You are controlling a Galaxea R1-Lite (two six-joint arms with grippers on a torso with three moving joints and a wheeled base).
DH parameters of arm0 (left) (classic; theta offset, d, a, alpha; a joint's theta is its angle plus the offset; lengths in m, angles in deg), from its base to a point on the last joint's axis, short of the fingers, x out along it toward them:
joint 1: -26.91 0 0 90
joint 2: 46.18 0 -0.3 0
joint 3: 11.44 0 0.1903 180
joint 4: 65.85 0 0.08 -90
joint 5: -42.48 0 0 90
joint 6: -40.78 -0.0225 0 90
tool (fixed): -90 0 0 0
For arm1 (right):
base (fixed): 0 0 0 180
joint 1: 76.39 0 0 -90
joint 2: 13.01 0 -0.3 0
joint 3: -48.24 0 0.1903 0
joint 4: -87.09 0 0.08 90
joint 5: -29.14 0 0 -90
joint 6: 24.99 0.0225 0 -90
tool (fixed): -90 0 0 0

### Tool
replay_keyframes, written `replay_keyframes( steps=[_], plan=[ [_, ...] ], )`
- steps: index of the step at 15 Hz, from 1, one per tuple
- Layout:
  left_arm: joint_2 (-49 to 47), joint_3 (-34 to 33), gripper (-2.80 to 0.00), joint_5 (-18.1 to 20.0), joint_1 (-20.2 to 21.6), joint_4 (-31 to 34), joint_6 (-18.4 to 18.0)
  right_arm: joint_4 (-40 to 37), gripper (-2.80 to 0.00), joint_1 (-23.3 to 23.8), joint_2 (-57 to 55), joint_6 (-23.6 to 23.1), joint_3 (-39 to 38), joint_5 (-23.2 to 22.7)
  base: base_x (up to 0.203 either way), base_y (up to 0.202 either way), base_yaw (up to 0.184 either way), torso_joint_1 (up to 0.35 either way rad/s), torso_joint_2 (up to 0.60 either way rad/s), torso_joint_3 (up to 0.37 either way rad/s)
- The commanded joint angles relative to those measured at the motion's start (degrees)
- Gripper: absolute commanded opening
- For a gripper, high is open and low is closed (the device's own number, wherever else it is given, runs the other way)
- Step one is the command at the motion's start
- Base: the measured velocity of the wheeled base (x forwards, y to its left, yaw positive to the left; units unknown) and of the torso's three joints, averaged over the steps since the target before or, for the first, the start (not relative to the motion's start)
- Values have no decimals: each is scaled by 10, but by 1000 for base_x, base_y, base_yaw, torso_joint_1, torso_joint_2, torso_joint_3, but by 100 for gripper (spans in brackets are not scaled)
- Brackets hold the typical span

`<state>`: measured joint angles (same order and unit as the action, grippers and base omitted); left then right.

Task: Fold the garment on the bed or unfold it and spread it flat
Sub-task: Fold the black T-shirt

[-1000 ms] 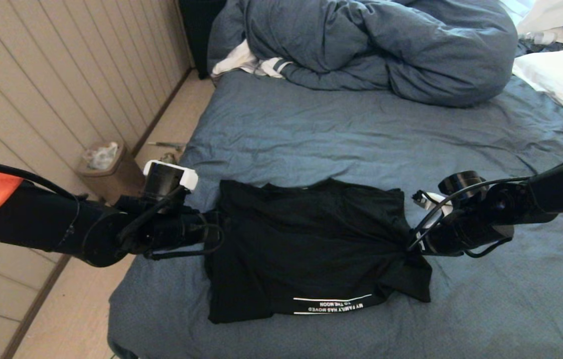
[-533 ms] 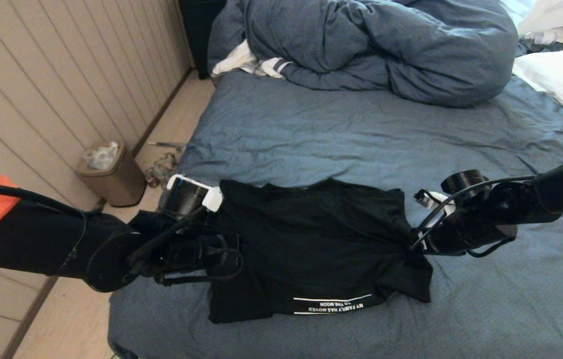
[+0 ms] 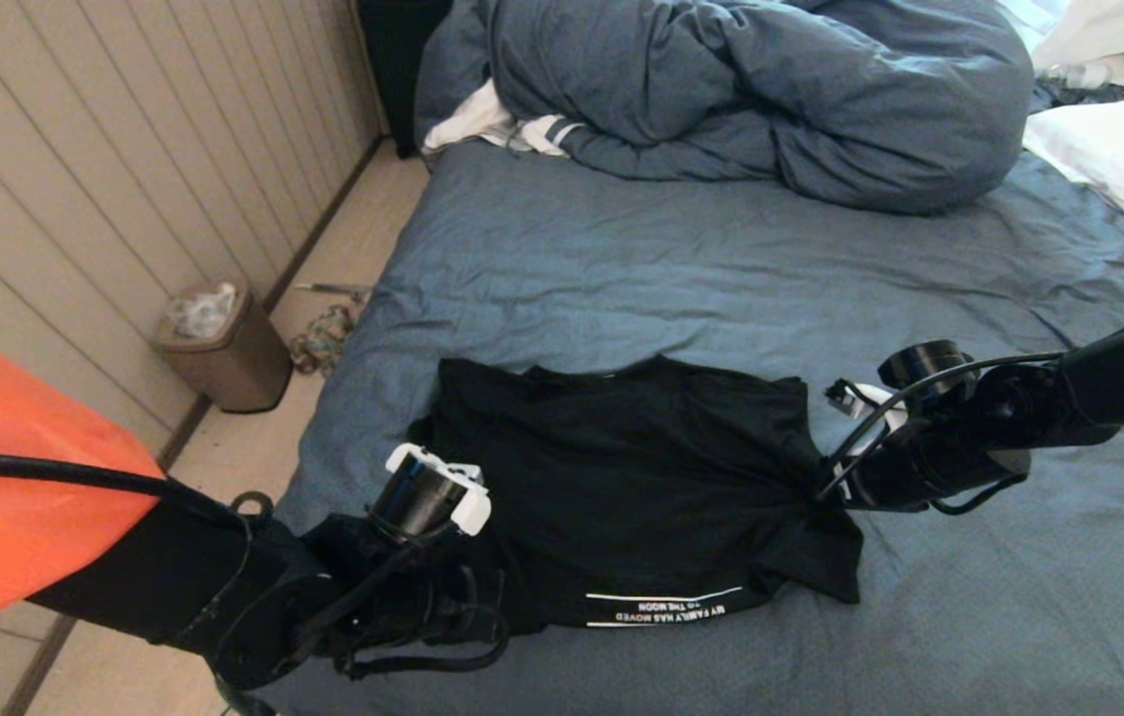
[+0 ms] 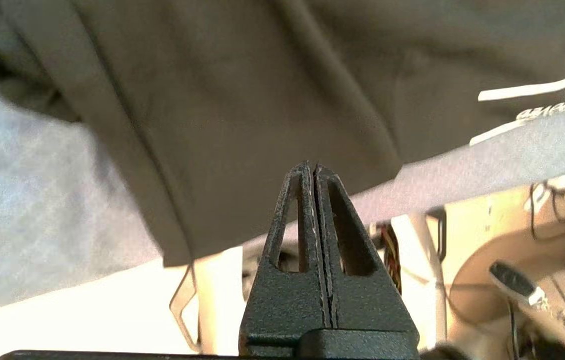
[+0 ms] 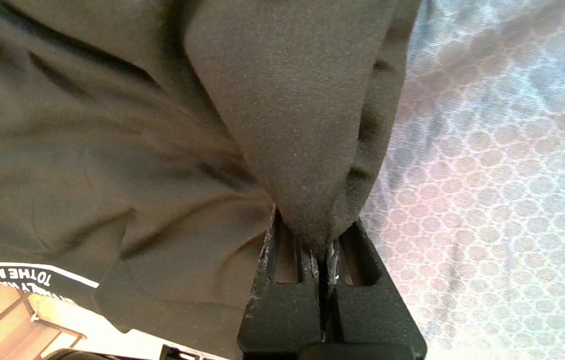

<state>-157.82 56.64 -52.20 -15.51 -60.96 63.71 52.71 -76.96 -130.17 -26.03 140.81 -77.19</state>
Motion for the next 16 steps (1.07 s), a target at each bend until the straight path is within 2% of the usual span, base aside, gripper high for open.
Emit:
replay_keyframes(
  steps=[1, 4, 6, 11, 16],
  plan=[
    [-32, -10, -280, -3, -2, -20, 1, -1, -280, -1, 0, 0, -1, -1, 0, 0, 0, 0, 0, 0],
    [-78, -2, -280, -31, 11, -68, -1, -2, -280, -2, 3, -1, -4, -2, 0, 0, 0, 0, 0, 0],
    [-86, 8, -280, -33, 24, -69, -2, -4, -280, 0, 9, -2, -9, 1, 0, 0, 0, 0, 0, 0],
    [-88, 9, -280, -34, 26, -69, -2, -1, -280, 1, 16, -6, -11, 5, 0, 0, 0, 0, 0, 0],
    [-85, 9, -280, -34, 26, -69, -3, -6, -280, 49, 1, -28, 32, 5, 0, 0, 0, 0, 0, 0]
  ],
)
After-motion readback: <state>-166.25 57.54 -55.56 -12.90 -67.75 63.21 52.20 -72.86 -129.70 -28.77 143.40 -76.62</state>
